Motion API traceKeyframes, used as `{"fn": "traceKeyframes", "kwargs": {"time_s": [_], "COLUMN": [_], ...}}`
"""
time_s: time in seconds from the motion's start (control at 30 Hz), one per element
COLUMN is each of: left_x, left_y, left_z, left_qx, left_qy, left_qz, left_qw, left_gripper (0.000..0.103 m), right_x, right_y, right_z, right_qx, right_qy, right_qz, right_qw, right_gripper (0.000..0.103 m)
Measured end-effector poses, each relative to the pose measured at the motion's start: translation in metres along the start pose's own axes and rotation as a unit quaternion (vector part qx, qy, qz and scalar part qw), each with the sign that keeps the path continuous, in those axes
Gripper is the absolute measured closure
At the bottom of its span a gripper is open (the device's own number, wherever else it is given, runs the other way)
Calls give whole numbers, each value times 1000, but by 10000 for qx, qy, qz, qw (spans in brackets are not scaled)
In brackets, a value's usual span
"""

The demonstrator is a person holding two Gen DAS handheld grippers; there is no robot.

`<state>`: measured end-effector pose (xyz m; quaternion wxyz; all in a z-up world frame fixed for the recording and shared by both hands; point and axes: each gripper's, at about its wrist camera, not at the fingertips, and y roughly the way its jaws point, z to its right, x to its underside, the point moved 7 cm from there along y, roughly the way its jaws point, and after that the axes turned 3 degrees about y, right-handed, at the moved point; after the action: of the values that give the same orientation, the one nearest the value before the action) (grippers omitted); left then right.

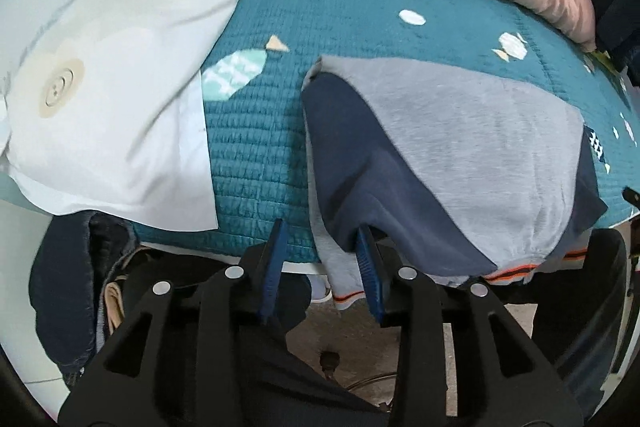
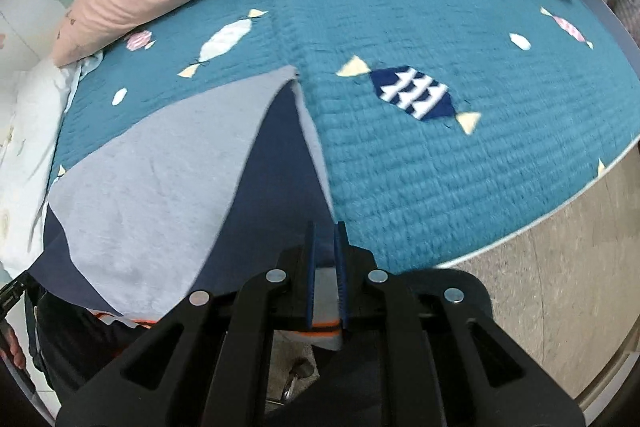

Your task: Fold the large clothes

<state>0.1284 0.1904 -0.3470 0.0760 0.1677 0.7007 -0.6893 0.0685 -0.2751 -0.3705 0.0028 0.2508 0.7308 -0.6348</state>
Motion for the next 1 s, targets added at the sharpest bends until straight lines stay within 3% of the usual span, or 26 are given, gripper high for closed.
{"fn": "traceKeyframes", "kwargs": {"time_s": [0.2,0.3,0.43,0.47,0.53,0.63,0.7,0.8,0.9,1.0], "left_x": [-6,-12,-7,2,18,19,21,28,37,38], "left_y": [-25,-13,44,71,105,99,94,95,103,114], "left_z": [17,27,33,31,26,28,25,12,4,-1], "left_qx": [79,103,267,187,-12,-90,-163,-27,67,275], "left_qy": [92,131,-84,-178,-259,-139,-125,-501,-689,-950], "left_qz": [252,259,-298,-667,-1037,-859,-908,-1036,-1183,-1271], "left_qw": [9996,9995,9992,9974,9943,9962,9957,9934,9906,9870], "left_gripper": [67,67,67,68,69,69,75,82,83,83], "right_x": [-5,0,14,19,21,23,24,29,35,39], "right_y": [19,36,74,86,89,80,76,73,68,84], "right_z": [-26,-39,-41,-37,-35,-26,-20,-10,-1,11], "right_qx": [-4,-45,95,159,124,48,56,22,504,224], "right_qy": [-245,-329,-191,-160,-129,178,161,482,434,766], "right_qz": [-192,-379,-780,-788,-692,-852,-863,-828,-711,-829], "right_qw": [9995,9987,9967,9966,9974,9962,9961,9954,9953,9934], "right_gripper": [93,93,96,96,99,99,103,103,103,103]}}
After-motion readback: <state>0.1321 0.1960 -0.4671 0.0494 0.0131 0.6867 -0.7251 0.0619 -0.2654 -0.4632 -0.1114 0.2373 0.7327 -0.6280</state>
